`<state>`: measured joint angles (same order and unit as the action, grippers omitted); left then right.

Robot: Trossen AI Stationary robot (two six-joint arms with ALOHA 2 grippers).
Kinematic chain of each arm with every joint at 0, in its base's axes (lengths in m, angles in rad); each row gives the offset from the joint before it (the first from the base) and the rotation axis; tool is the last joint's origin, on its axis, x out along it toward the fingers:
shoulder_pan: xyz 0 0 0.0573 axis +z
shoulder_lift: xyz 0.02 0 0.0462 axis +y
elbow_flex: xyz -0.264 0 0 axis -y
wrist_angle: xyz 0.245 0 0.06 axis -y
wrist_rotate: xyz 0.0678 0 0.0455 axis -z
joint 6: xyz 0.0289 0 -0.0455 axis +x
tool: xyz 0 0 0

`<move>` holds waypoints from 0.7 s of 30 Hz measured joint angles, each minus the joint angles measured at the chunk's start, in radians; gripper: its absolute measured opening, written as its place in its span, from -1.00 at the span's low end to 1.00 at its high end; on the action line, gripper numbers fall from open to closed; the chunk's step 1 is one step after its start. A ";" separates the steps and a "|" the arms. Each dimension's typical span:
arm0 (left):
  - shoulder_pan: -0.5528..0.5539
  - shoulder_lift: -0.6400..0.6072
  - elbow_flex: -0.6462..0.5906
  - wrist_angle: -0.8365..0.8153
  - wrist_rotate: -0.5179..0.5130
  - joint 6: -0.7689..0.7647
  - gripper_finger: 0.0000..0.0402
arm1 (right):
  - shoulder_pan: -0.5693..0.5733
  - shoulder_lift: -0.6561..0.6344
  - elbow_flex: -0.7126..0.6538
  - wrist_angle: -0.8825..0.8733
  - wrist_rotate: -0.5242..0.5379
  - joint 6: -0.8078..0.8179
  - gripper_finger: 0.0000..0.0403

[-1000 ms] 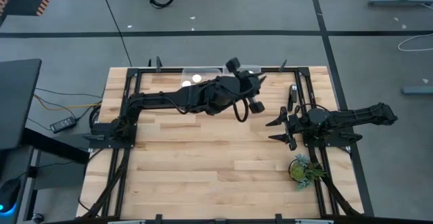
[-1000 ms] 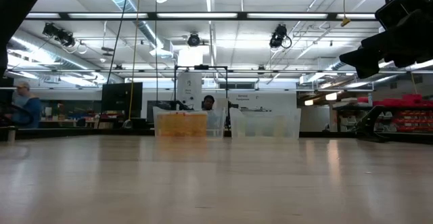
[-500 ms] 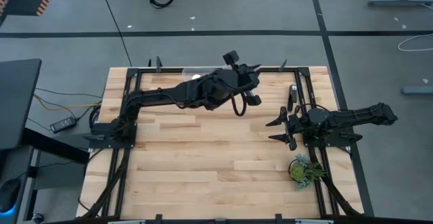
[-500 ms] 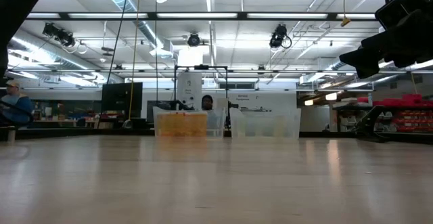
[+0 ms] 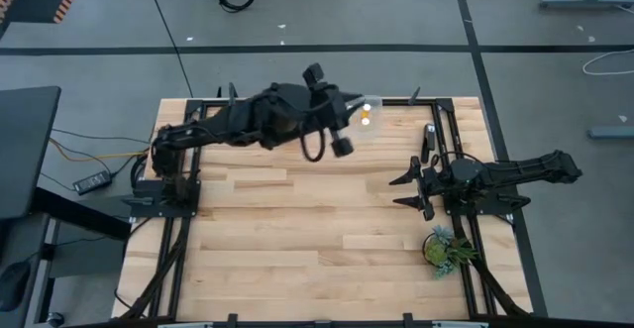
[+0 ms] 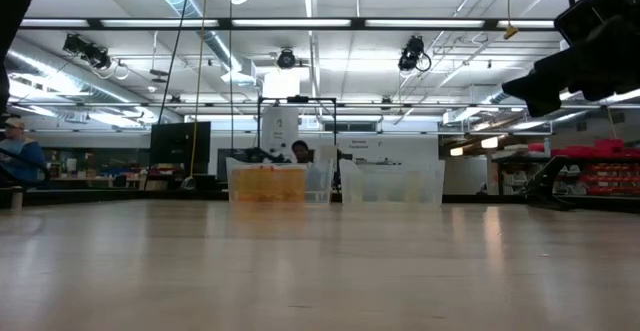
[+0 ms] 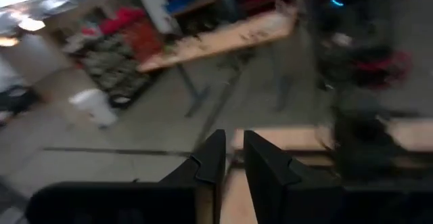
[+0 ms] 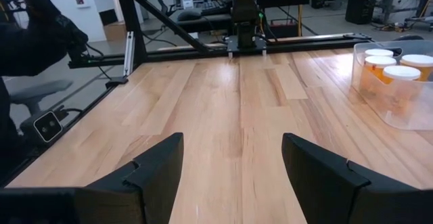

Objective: Pick and place medicine bottles into bin by pill shape (circle, oval)
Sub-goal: Return to Home Position

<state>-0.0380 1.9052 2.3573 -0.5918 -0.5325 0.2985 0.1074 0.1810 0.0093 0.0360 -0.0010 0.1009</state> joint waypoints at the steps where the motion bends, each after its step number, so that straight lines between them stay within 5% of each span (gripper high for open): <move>1: -0.007 -0.014 -0.001 -0.036 0.022 -0.006 -0.68 | 0.000 0.001 0.000 -0.003 0.000 0.000 0.28; 9: -0.080 -0.152 -0.188 -0.047 0.090 -0.088 -0.67 | 0.000 0.006 0.000 -0.011 0.000 0.000 0.28; 21: -0.210 -0.496 -0.786 0.291 0.095 -0.155 -0.68 | 0.000 0.006 0.000 -0.013 0.000 0.000 0.28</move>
<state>-0.2479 1.4095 1.5715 -0.3005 -0.4378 0.1435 0.1074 0.1871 0.0093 0.0232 -0.0010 0.1013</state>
